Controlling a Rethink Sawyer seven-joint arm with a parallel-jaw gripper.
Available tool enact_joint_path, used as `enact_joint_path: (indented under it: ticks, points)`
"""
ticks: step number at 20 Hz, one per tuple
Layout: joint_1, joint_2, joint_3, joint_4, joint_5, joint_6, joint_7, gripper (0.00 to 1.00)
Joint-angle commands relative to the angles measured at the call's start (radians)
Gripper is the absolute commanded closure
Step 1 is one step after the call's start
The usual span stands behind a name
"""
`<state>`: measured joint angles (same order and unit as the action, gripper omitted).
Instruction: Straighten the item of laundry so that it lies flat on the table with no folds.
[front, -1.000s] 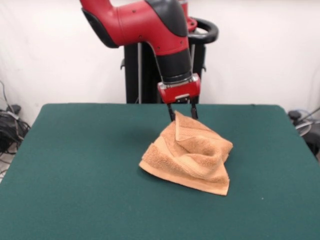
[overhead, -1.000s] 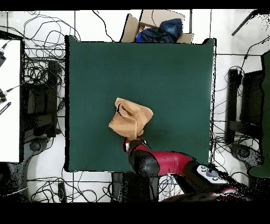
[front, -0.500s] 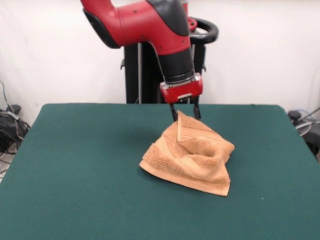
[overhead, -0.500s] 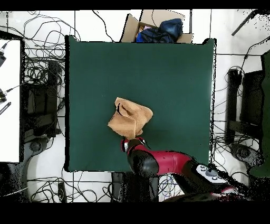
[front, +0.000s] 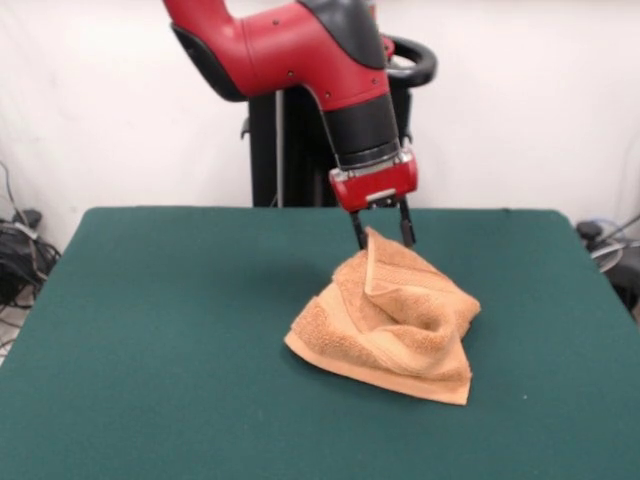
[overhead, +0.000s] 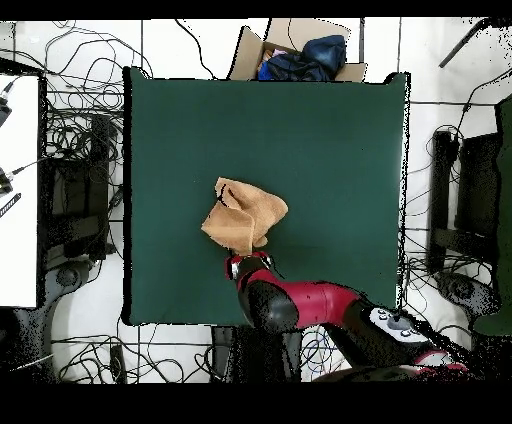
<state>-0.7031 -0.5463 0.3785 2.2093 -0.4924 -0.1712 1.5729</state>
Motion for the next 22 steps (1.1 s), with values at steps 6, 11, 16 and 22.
enact_joint_path:
  ticks: [6, 11, 16, 22]
  points:
    - [0.035, -0.022, 0.084, -0.047, -0.015, 0.031, 0.119, 0.00]
    - [0.068, -0.026, 0.058, -0.056, -0.006, 0.126, 0.083, 0.00]
    - [0.069, -0.024, 0.062, -0.065, -0.001, 0.172, 0.072, 1.00]
    - [0.069, -0.029, 0.064, -0.064, -0.006, 0.176, 0.076, 1.00]
